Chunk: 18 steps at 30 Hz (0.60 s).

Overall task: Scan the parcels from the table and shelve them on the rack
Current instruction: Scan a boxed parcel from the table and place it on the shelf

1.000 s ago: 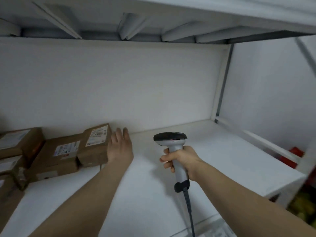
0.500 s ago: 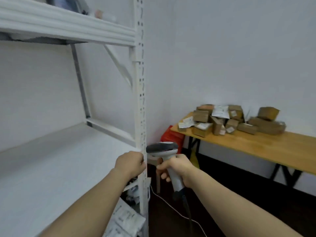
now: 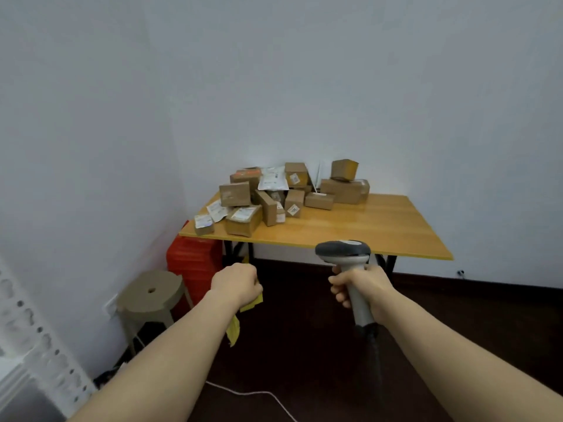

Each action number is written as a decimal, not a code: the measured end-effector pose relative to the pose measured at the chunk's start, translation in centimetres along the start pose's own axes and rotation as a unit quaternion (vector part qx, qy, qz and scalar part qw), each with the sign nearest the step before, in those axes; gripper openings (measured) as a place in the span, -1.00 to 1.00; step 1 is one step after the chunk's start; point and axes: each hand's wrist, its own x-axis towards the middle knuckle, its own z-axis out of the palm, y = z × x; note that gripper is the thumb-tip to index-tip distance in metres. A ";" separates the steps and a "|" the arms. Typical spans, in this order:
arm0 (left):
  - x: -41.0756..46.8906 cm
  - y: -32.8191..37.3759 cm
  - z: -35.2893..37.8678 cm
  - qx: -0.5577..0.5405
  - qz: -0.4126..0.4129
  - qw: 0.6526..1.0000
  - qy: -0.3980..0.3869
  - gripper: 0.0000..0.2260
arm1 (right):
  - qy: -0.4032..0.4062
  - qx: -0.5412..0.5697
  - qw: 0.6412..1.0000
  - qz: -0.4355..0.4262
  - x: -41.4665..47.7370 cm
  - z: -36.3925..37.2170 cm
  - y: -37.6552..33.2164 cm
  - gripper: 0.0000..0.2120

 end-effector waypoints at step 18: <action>30.1 -10.6 1.5 -0.260 -0.242 0.935 0.004 -0.69 | -0.072 0.118 0.990 0.005 32.8 8.4 -9.8 -0.78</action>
